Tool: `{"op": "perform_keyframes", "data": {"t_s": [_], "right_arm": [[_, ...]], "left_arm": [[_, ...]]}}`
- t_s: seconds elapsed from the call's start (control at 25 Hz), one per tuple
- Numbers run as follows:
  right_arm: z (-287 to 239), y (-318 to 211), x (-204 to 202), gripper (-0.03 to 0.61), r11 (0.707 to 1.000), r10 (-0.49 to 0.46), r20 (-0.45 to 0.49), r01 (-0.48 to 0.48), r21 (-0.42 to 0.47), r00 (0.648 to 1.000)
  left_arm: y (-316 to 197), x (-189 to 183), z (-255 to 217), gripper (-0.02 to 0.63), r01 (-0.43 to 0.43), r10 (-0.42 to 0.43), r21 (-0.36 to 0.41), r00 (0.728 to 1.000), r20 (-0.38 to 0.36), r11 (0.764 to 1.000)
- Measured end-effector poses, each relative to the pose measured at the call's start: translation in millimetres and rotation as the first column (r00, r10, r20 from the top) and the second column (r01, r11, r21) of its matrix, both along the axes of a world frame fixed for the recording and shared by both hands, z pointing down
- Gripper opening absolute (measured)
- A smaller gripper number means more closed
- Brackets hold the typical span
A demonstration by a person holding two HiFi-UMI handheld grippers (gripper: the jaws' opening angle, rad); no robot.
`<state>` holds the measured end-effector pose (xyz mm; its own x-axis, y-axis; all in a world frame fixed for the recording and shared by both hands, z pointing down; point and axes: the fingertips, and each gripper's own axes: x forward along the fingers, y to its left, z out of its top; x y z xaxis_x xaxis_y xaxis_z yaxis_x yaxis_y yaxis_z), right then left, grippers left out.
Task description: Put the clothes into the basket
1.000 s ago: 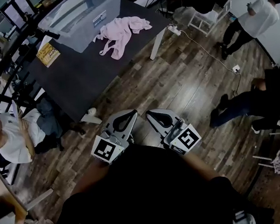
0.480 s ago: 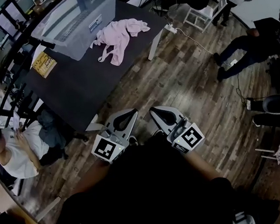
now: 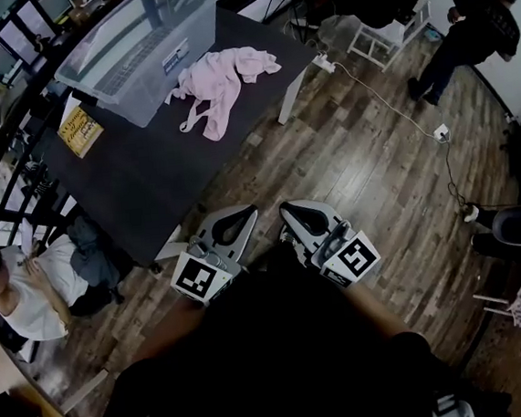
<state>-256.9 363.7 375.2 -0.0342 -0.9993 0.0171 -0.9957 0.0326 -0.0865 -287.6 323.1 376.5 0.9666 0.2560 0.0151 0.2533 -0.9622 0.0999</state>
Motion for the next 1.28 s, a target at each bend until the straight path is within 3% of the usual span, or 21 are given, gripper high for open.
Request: {"op": "perform_keyframes", "data": {"t_s": [0.36, 0.6, 0.96, 1.28], "right_arm": [[-1, -23, 88, 0.015, 0.996, -0.088, -0.023, 0.088, -0.005, 0.996], [1, -27, 141, 0.015, 0.992, -0.126, -0.014, 0.126, -0.009, 0.992], [1, -28, 190, 0.015, 0.981, -0.191, 0.054, 0.193, -0.024, 0.980], [6, -37, 219, 0.015, 0.969, -0.244, 0.064, 0.246, -0.024, 0.968]], "left_arm": [[-14, 93, -5, 0.003, 0.058, -0.058, -0.005, 0.998, -0.021, 0.998], [-17, 144, -3, 0.003, 0.098, -0.098, -0.007, 0.995, 0.013, 0.995], [-18, 197, 0, 0.003, 0.177, -0.177, -0.005, 0.984, 0.025, 0.984], [-23, 222, 6, 0.003, 0.228, -0.228, -0.010, 0.973, 0.046, 0.974]]}}
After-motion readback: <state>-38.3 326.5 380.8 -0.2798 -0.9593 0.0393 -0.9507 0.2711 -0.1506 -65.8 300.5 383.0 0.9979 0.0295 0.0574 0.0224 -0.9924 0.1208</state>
